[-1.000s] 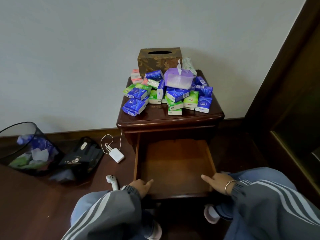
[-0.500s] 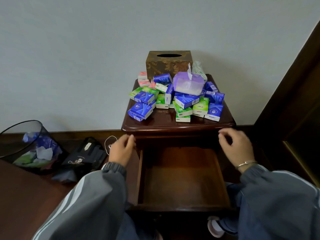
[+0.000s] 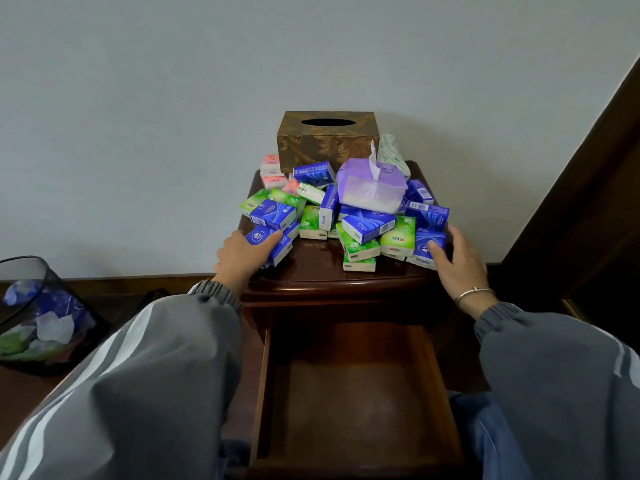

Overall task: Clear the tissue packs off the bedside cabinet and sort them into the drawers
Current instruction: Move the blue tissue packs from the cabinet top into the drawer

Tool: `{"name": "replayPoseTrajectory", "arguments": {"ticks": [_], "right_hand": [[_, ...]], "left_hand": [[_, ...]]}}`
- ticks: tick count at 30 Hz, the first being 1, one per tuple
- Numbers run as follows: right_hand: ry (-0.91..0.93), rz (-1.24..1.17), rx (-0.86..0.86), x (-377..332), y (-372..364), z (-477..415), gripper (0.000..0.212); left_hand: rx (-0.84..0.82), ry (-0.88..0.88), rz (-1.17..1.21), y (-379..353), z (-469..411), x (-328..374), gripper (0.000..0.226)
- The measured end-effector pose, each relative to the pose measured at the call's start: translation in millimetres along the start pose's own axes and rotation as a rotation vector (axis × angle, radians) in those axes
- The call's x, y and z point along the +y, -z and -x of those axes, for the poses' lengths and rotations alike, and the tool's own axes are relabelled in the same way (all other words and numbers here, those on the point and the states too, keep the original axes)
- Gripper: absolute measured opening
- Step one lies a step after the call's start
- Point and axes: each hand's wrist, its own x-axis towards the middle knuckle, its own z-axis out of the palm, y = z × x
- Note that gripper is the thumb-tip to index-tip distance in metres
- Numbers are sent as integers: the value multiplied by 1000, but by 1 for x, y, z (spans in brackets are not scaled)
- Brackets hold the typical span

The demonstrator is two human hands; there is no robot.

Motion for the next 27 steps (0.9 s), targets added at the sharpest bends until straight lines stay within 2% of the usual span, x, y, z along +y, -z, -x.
{"name": "replayPoseTrajectory", "arguments": {"ticks": [2,7,10,13,19,27], "right_hand": [[-50,-51,-28,-5,-1,-6,55],[-139,-23,-98,-4,5,-11,59],[-156,-19,-63,-2,7,-7,59],[-161,-96,-18,-3,10,-4,56],[-216,-182,-63,-7,16,-3,62],[-407,-52,-348,-33,24,-18,77]], "left_hand": [[-27,-8,-62,1,-6,-1,81],[-126,-17,-42,12,-10,-6,66],[-217,-31,35,16,-4,-8,53],[-211,-64,29,18,3,-11,42],[-133,-84,88,17,14,-19,64],[-127,-93,188,14,16,-24,65]]}}
